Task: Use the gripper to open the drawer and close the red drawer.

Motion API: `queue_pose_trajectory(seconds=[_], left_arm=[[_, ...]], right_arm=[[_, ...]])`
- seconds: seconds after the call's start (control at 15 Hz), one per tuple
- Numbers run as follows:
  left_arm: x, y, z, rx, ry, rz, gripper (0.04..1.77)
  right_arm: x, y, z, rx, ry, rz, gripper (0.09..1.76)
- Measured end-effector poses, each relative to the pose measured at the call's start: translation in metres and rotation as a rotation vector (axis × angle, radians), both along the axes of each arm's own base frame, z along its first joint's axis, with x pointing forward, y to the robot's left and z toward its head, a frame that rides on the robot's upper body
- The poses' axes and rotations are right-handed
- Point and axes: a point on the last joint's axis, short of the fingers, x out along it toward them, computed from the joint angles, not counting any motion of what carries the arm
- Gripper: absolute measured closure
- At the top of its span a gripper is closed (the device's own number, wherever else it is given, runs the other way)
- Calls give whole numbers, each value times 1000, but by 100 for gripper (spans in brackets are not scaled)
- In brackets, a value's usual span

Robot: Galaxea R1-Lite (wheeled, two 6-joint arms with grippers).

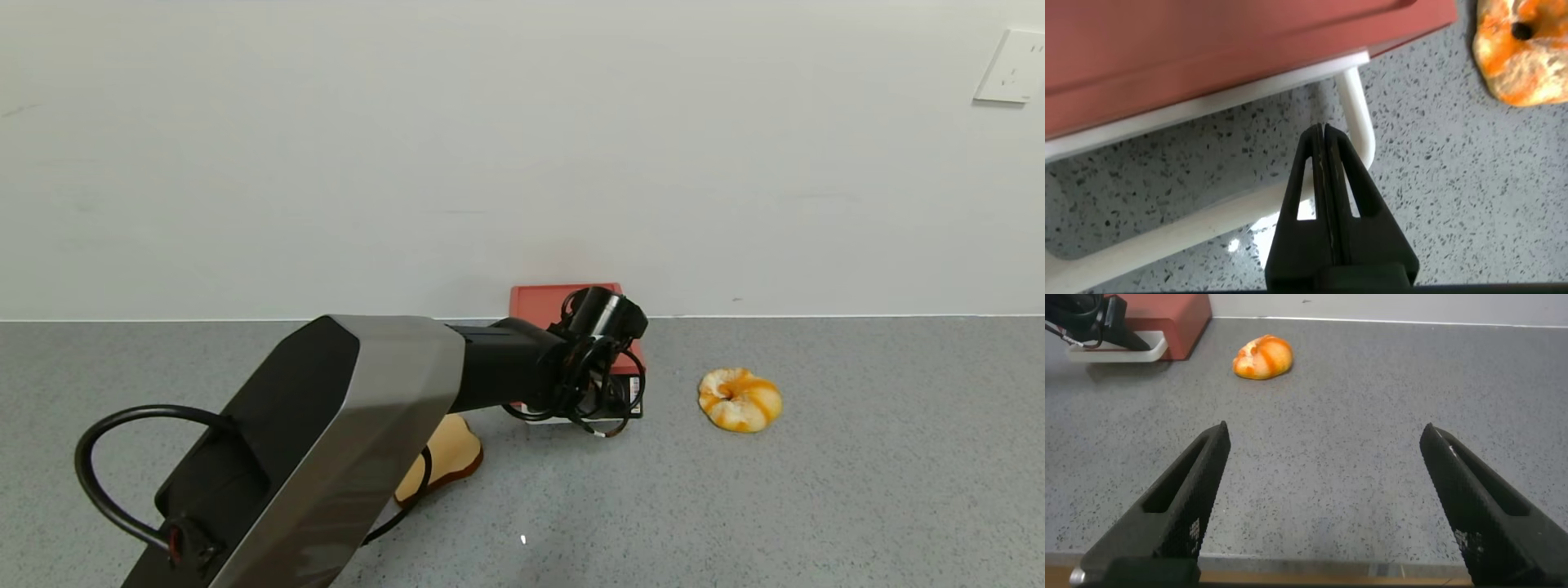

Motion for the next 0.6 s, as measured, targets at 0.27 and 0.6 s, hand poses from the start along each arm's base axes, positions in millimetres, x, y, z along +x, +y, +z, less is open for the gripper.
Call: queue_pose_trajectory(seconds=[0.27, 0.6], left_arm=[[-3, 0, -1, 15, 21, -2, 170], [-9, 0, -1, 30, 68, -9, 170]], right_arm=[[0, 0, 0, 0, 0, 0, 14], [0, 0, 0, 0, 0, 0, 14]])
